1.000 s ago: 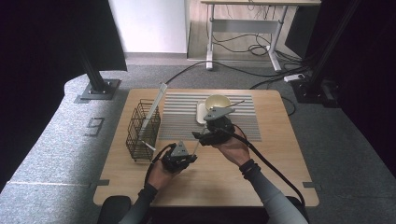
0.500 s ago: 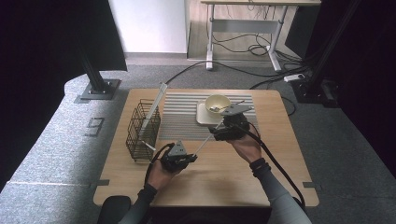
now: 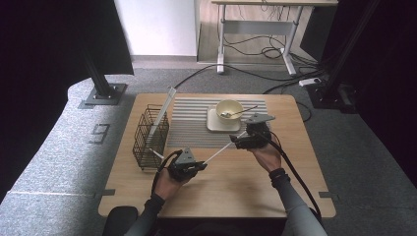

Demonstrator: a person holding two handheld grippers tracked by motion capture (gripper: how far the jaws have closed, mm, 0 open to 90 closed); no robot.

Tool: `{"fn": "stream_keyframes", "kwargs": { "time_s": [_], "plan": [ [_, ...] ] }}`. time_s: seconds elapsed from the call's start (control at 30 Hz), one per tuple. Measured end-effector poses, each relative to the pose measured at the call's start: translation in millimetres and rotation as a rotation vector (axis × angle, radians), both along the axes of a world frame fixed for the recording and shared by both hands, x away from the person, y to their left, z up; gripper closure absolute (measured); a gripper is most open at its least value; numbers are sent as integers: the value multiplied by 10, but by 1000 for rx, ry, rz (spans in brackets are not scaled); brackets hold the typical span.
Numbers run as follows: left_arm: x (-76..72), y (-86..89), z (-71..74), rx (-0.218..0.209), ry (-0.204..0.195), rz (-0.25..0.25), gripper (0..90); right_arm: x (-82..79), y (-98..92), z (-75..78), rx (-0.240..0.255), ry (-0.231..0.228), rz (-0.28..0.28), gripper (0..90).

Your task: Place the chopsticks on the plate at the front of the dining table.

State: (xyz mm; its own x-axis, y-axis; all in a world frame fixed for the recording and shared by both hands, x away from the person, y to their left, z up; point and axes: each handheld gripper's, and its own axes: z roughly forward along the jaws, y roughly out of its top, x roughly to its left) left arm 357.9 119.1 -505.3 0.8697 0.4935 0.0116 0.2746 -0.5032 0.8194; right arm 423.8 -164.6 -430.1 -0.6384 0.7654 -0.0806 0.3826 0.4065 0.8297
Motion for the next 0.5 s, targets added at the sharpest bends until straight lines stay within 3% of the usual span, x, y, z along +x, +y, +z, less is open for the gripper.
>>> {"fn": "stream_keyframes", "kwargs": {
  "time_s": [0.27, 0.5],
  "plan": [
    [-8, -1, 6, 9, -4, 0, 852, 70, -39, -230, -4, 44, -23, 143],
    [6, 13, -8, 8, 16, 17, 853, 39, -68, -178, 15, 38, -6, 139]
  ]
}}
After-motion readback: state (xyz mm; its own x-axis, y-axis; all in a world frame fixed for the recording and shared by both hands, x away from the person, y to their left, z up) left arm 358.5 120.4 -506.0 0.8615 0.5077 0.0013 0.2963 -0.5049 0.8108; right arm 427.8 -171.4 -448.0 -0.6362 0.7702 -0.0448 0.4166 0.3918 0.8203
